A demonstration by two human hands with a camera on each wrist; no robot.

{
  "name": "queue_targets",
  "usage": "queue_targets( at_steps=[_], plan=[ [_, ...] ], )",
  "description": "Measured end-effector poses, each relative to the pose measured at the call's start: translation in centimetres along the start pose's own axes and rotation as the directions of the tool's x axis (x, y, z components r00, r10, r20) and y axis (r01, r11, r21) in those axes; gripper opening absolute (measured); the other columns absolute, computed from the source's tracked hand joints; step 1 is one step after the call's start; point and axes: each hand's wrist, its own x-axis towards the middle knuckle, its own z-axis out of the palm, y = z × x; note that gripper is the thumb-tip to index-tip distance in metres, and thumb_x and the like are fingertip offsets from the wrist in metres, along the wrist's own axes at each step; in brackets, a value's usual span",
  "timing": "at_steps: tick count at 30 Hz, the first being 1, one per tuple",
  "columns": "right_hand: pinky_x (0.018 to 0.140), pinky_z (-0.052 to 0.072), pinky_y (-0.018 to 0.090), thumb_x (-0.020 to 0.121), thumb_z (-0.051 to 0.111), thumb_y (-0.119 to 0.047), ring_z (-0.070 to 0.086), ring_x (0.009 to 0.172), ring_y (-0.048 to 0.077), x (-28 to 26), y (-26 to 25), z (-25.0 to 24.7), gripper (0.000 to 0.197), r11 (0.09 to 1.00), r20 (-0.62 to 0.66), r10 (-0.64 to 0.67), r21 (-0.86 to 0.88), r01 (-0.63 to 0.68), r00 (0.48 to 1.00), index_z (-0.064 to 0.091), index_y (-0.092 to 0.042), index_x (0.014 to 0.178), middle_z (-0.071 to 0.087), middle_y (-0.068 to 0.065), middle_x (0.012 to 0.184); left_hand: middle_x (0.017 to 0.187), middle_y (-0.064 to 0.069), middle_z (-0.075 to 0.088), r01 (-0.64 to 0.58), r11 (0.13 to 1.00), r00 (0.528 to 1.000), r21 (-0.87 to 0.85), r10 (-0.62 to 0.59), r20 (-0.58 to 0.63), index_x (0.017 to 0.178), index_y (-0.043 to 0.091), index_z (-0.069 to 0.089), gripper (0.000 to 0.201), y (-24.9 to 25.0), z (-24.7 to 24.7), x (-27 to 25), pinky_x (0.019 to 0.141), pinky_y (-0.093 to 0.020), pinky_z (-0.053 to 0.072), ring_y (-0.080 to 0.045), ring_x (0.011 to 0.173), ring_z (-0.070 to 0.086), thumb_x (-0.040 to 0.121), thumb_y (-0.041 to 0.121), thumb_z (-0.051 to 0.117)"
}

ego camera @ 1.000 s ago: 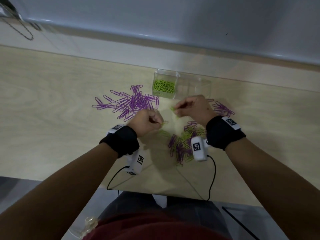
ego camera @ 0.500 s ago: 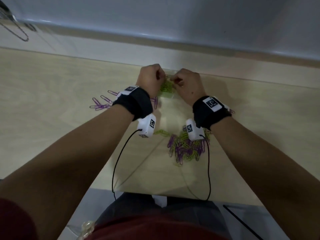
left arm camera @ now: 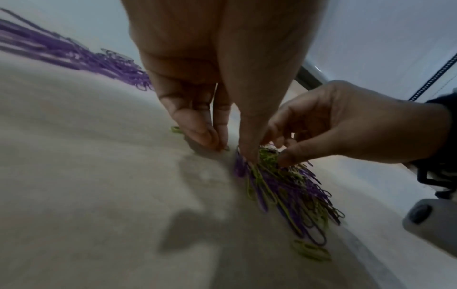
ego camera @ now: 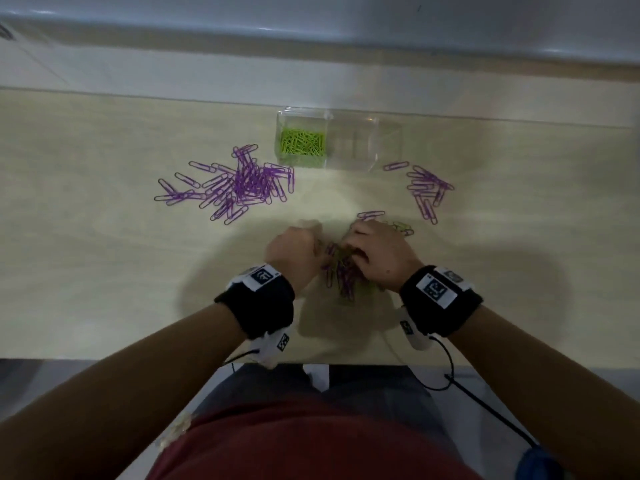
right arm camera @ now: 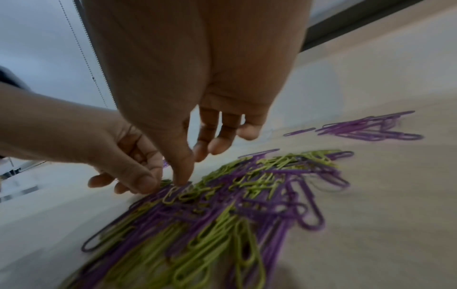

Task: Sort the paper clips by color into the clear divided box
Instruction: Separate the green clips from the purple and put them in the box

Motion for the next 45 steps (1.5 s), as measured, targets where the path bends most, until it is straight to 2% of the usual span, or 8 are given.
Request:
queue_targets(
  at_steps=[9, 16, 20, 25, 30, 34, 41, 45],
  plan=[
    [0.069, 0.031, 0.033, 0.071, 0.060, -0.003, 0.046, 0.098, 0.030, 0.4, 0.0, 0.4, 0.020, 0.990, 0.044, 0.115, -0.090, -0.110, 0.992, 0.060, -0.012, 0.090, 0.049, 0.008, 0.105, 0.074, -0.002, 0.059, 0.164, 0.968, 0.985, -0.191, -0.171, -0.023, 0.071, 0.019, 0.056, 0.015, 0.3, 0.9, 0.3, 0.059, -0.028, 0.041, -0.027, 0.072, 0.058, 0.079, 0.031, 0.060],
    [0.078, 0.040, 0.039, 0.080, 0.063, -0.016, 0.045, 0.096, 0.025, -0.3, 0.3, -0.5, 0.005, 0.992, 0.059, 0.125, -0.037, -0.122, 0.990, 0.058, -0.015, 0.080, 0.046, -0.001, 0.094, 0.076, 0.000, 0.066, 0.054, 0.872, 0.964, -0.486, -0.172, -0.202, 0.074, 0.017, 0.063, 0.011, -3.4, -3.2, 1.4, 0.071, -0.028, 0.051, -0.018, 0.078, 0.065, 0.078, 0.022, 0.072],
    [0.079, 0.042, 0.041, 0.077, 0.062, -0.011, 0.047, 0.099, 0.027, -0.6, 0.1, -0.4, 0.012, 0.993, -0.001, 0.118, -0.008, -0.118, 0.993, 0.059, -0.015, 0.088, 0.051, 0.004, 0.099, 0.101, -0.004, 0.063, -0.065, 0.990, 0.956, -0.125, 0.027, -0.291, 0.091, 0.013, 0.064, 0.016, -4.2, -3.6, 1.6, 0.080, -0.033, 0.046, -0.025, 0.097, 0.058, 0.082, 0.026, 0.066],
    [0.081, 0.035, 0.038, 0.077, 0.066, -0.023, 0.041, 0.103, 0.025, -0.4, -0.9, 0.5, 0.023, 0.989, 0.083, 0.094, -0.124, -0.083, 0.992, 0.059, -0.018, 0.099, 0.047, 0.003, 0.108, 0.088, -0.015, 0.062, -0.527, 0.850, 0.849, -0.010, 0.525, -0.067, 0.081, 0.005, 0.069, 0.022, -1.4, -0.2, -1.1, 0.075, -0.027, 0.039, -0.019, 0.088, 0.049, 0.060, 0.007, 0.072],
    [0.086, 0.036, 0.042, 0.084, 0.062, -0.028, 0.039, 0.109, 0.028, 0.0, -1.0, 0.6, 0.021, 0.976, 0.117, 0.132, -0.190, -0.108, 0.984, 0.055, -0.015, 0.100, 0.044, 0.005, 0.114, 0.092, -0.014, 0.058, -0.536, 0.837, 0.843, 0.109, 0.525, 0.118, 0.080, 0.008, 0.064, 0.024, -2.5, 1.7, 0.3, 0.072, -0.033, 0.042, -0.035, 0.082, 0.055, 0.060, 0.019, 0.068],
    [0.087, 0.034, 0.039, 0.084, 0.062, -0.026, 0.040, 0.108, 0.025, 0.1, -0.8, 0.3, 0.012, 0.984, 0.103, 0.120, -0.145, -0.105, 0.987, 0.057, -0.018, 0.092, 0.046, 0.002, 0.110, 0.087, -0.009, 0.059, -0.630, 0.771, 0.776, 0.092, 0.629, 0.041, 0.078, 0.011, 0.063, 0.019, -3.4, 1.4, 1.1, 0.075, -0.028, 0.034, -0.027, 0.084, 0.048, 0.074, 0.030, 0.057],
    [0.074, 0.043, 0.035, 0.085, 0.063, -0.016, 0.050, 0.082, 0.018, -1.0, 0.6, -1.2, 0.010, 0.965, -0.026, 0.145, 0.223, -0.135, 0.989, 0.058, -0.013, 0.078, 0.055, 0.001, 0.085, 0.073, -0.003, 0.059, -0.304, 0.844, 0.952, -0.441, 0.259, -0.159, 0.080, 0.013, 0.059, 0.007, -4.8, -0.3, 0.8, 0.062, -0.019, 0.039, -0.014, 0.065, 0.051, 0.085, 0.013, 0.064],
    [0.067, 0.044, 0.024, 0.088, 0.060, -0.008, 0.057, 0.071, 0.017, -1.6, 0.8, -2.2, 0.010, 0.828, -0.035, 0.296, 0.507, -0.239, 0.954, 0.060, -0.007, 0.078, 0.064, 0.005, 0.079, 0.082, 0.000, 0.068, -0.182, 0.744, 0.981, -0.643, 0.092, -0.172, 0.088, 0.021, 0.060, 0.016, -5.7, -1.0, 1.2, 0.064, -0.020, 0.046, -0.006, 0.067, 0.060, 0.087, 0.005, 0.060]
  ],
)
